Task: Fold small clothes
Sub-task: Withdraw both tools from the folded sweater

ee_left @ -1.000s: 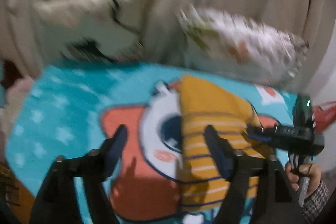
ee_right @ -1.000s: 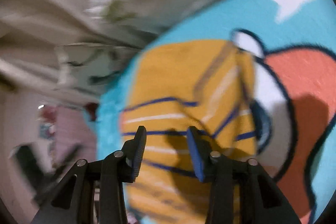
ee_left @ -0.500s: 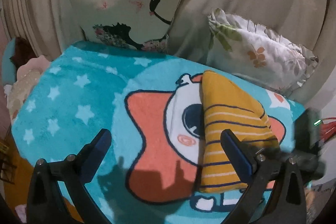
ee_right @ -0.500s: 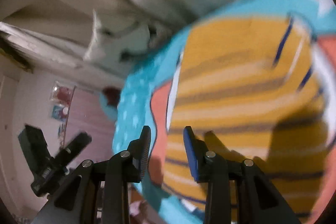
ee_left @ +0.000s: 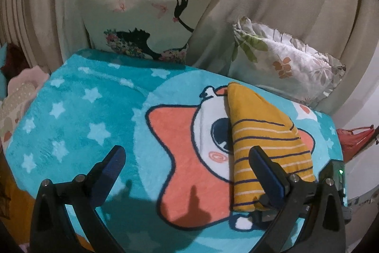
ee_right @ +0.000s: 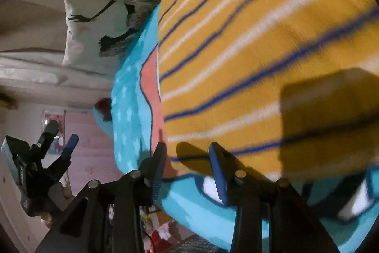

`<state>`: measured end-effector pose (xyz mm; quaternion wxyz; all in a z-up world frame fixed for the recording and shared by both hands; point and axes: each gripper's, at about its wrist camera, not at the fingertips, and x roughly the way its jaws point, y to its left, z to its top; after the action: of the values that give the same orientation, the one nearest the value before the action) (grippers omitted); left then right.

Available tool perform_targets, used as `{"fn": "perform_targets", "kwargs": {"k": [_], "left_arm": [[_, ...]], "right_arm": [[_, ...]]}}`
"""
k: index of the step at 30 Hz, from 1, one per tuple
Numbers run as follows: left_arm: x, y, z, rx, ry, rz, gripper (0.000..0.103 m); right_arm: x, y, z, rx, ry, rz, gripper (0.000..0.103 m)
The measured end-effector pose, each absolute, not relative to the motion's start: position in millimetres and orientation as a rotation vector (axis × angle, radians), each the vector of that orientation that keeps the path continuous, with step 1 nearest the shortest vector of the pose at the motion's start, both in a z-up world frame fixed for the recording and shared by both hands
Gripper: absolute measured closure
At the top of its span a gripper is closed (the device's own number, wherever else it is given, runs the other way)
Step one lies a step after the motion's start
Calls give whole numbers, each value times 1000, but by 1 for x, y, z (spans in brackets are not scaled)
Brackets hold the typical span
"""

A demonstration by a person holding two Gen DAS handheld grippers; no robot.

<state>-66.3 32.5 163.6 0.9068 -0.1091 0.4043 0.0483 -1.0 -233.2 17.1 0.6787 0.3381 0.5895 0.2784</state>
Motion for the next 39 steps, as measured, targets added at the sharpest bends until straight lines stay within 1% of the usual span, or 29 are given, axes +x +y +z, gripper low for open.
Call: {"fn": "perform_targets", "kwargs": {"k": [6,11,17,21,26,29,32,39], "left_arm": [[-82,30,168,-140,805,97,0],[-93,26,168,-110,805,67,0],[-107,19,166,-58,815,37,0],[-118,19,168,-39,804,38,0],[-134,25,181,-2,720,91,0],[-148,31,193,18,617,149,0],[-160,39,202,-8,561,169,0],[-169,55,208,-54,583,122,0]], "right_arm": [[-33,-259,22,792,1284,504,62],[-55,-275,29,772,1244,404,58],[-72,-277,40,668,1222,301,56],[-81,-282,52,538,1207,209,55],[-89,-283,61,497,1190,164,51],[-93,-277,59,506,1202,152,51],[-96,-265,58,485,1215,157,51],[-101,-242,63,445,1220,157,51]]}}
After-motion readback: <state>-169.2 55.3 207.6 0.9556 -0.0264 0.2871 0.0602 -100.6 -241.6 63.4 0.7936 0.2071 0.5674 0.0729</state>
